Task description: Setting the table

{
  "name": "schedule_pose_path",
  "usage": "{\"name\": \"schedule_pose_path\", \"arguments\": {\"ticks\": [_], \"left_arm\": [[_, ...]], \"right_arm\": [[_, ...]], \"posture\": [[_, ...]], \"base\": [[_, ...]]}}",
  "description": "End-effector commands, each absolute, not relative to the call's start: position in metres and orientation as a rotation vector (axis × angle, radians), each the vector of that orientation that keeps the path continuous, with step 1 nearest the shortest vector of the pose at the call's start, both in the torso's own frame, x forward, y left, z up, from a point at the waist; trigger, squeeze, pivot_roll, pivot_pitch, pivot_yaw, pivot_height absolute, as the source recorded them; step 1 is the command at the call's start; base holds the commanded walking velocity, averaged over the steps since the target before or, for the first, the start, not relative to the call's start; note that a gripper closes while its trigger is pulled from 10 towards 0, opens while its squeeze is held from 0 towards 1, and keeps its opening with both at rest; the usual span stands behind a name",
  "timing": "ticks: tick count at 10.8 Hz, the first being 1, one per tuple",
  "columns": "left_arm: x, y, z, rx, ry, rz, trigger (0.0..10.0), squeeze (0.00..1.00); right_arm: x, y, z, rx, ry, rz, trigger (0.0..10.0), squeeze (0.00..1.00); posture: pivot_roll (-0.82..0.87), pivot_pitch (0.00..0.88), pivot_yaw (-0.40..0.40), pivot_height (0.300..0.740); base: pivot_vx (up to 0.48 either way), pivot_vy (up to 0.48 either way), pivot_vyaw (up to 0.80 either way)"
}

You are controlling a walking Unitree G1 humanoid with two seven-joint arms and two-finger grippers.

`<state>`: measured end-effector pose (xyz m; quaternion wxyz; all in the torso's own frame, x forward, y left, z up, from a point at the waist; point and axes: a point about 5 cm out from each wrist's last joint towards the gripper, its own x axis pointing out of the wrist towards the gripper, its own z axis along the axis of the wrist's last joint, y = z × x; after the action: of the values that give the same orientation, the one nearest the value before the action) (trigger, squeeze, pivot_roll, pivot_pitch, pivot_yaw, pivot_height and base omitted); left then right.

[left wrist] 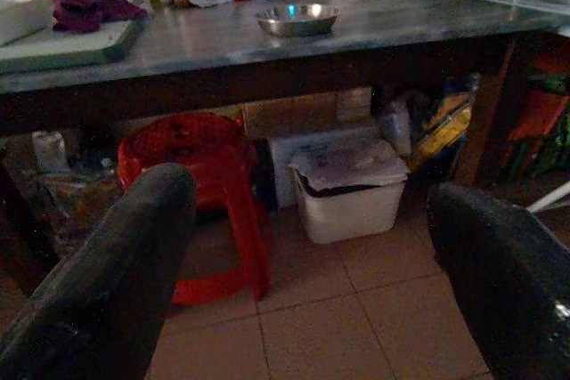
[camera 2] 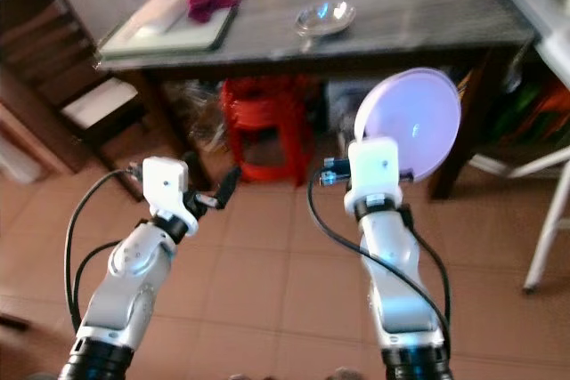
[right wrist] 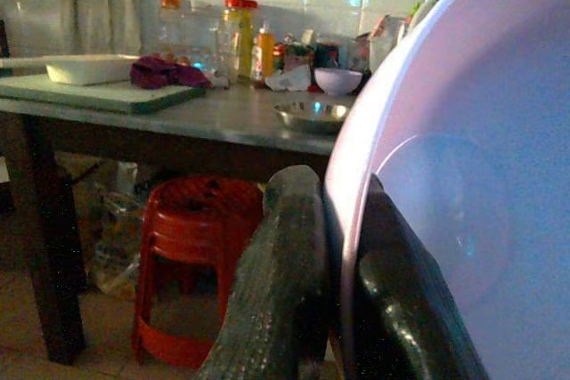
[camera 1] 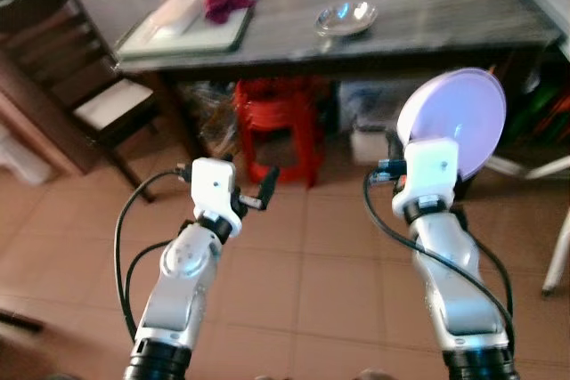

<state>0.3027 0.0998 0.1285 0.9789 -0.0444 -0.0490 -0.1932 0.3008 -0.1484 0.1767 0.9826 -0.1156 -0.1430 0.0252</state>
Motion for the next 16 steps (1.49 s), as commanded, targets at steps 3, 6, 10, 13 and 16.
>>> {"name": "schedule_pose_path", "arguments": {"ticks": [3, 6, 10, 13, 16], "left_arm": [[0.3025, 0.1039, 0.1311, -0.071, -0.111, -0.402, 10.0, 0.00], [0.3025, 0.1029, 0.1325, -0.078, -0.123, -0.417, 10.0, 0.00], [0.3016, 0.0999, 0.1330, -0.093, -0.127, -0.435, 10.0, 0.00], [0.3015, 0.0981, 0.1322, -0.100, -0.125, -0.443, 10.0, 0.00], [0.3026, 0.0968, 0.1324, -0.102, -0.126, -0.444, 10.0, 0.00]], "right_arm": [[0.2998, -0.1483, 0.1782, -0.224, -0.296, 0.045, 10.0, 0.00], [0.2998, -0.1499, 0.1773, -0.228, -0.293, 0.044, 10.0, 0.00], [0.2997, -0.1500, 0.1780, -0.236, -0.295, 0.045, 10.0, 0.00], [0.3006, -0.1512, 0.1791, -0.213, -0.293, 0.046, 10.0, 0.00], [0.3026, -0.1496, 0.1800, -0.215, -0.295, 0.054, 10.0, 0.00]], "posture": [[-0.13, 0.120, 0.152, 0.740], [-0.14, 0.118, 0.151, 0.740], [-0.14, 0.114, 0.146, 0.740], [-0.15, 0.111, 0.138, 0.740], [-0.15, 0.104, 0.133, 0.740]], "base": [[0.000, 0.000, 0.00], [0.200, 0.000, 0.00], [0.446, 0.000, 0.00], [0.480, 0.000, 0.00], [0.480, 0.000, 0.00]]}}
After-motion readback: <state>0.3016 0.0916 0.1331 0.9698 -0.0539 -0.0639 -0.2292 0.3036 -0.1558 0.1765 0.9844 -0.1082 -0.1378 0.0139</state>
